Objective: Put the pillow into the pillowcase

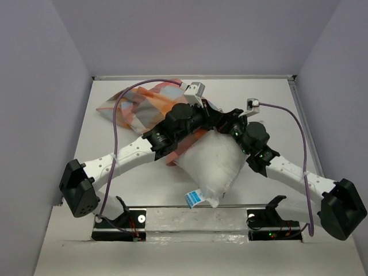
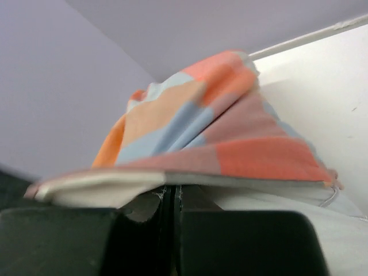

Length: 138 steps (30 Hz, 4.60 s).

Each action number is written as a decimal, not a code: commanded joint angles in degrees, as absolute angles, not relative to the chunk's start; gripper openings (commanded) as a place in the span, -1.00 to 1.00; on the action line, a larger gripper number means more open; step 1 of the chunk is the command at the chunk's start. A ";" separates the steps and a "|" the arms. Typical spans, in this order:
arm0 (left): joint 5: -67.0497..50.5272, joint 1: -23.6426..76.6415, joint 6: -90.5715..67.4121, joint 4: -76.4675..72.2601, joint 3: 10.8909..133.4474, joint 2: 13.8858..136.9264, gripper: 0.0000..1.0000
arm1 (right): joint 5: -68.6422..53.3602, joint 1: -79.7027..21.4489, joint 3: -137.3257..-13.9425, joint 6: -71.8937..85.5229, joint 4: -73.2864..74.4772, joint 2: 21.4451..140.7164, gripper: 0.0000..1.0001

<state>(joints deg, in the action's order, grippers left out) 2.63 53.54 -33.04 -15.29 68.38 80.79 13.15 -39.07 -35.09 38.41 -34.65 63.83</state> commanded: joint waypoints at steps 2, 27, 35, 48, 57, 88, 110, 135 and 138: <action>-2.55 57.13 -35.33 -22.06 64.79 77.70 -0.72 | 9.24 -24.80 -42.89 45.96 -34.10 72.40 -1.00; 25.24 56.78 -26.99 -29.33 23.72 63.61 0.79 | -0.28 -28.20 -45.88 27.07 5.80 63.56 0.67; 20.92 55.81 -18.11 -36.47 32.95 82.76 0.75 | -0.26 -33.22 -42.98 26.90 4.75 60.21 0.64; 33.84 55.19 -15.64 -31.47 38.68 91.06 -0.48 | 7.20 -37.71 -45.00 21.10 13.96 56.43 0.73; 36.47 54.85 -15.56 -28.30 35.77 87.27 0.22 | 16.60 -47.36 -48.34 18.81 20.48 61.25 0.81; 33.30 52.39 -14.07 -28.73 33.56 87.53 0.59 | 17.50 -51.77 -49.92 19.60 18.72 61.44 0.82; 31.91 49.04 -13.09 -45.00 30.16 77.81 -1.00 | 33.65 -52.29 -55.80 18.54 15.73 80.75 0.99; -3.35 60.47 -26.98 -37.27 49.13 57.05 -1.00 | 29.28 -53.52 -54.25 32.07 -25.04 80.52 -1.00; 6.74 59.94 -25.05 -31.57 50.88 52.05 -1.00 | 26.63 -58.42 -50.63 29.19 -22.60 73.06 -1.00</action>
<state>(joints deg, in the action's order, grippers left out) 8.64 58.63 -22.26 -22.48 44.77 59.83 33.89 -51.92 -56.01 26.13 -23.11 77.87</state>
